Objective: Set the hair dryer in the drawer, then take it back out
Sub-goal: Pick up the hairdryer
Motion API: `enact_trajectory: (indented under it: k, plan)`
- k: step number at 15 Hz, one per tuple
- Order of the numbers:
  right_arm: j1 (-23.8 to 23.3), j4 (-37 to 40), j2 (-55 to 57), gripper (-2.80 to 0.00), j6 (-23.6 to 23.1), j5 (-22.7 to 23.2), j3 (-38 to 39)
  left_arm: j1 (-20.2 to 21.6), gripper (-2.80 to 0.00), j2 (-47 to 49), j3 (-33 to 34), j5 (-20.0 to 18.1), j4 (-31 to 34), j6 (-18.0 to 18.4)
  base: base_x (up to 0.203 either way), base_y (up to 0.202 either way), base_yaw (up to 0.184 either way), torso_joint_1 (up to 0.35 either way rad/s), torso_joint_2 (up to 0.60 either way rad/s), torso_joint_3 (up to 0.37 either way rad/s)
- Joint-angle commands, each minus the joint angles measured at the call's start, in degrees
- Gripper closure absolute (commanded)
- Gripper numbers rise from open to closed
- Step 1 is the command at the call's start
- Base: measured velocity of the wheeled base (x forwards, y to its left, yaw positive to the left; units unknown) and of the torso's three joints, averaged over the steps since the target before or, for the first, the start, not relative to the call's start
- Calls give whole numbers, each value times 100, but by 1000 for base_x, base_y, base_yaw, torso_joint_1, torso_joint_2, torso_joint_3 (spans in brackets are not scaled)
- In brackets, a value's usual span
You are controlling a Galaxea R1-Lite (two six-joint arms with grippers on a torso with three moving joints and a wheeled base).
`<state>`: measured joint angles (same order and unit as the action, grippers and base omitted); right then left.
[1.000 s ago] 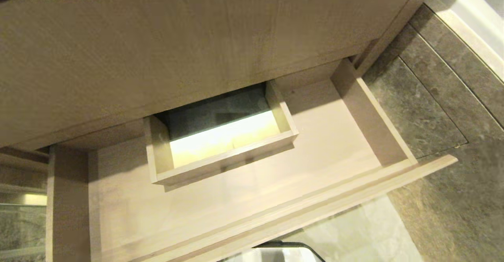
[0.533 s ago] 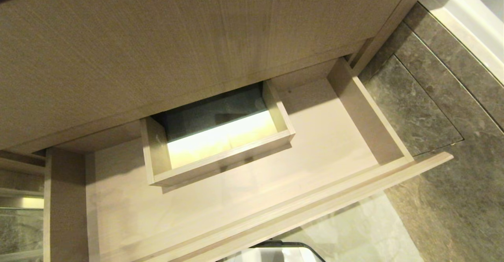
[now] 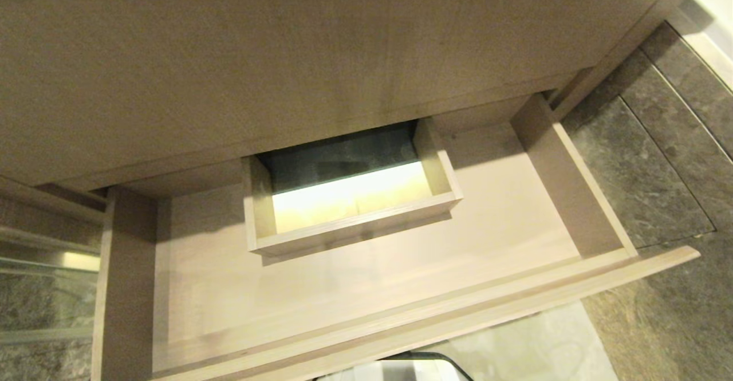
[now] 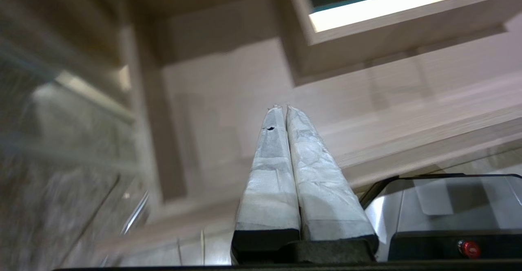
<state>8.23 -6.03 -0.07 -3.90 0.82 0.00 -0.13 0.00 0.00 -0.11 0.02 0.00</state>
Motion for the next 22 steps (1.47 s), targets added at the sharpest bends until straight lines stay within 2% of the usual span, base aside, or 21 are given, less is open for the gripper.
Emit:
enact_trajectory:
  k: [1,16,22]
  plan:
    - [3,-3,-222,0,-5,6,229,3,0,0,9,2,-2,0,1,-5,168,0,2,4]
    - [3,-3,-222,0,4,6,229,-3,0,0,5,2,-2,0,1,-9,170,1,3,1]
    - [3,-3,-222,0,21,6,229,5,0,0,9,2,-2,0,0,0,26,2,1,1]
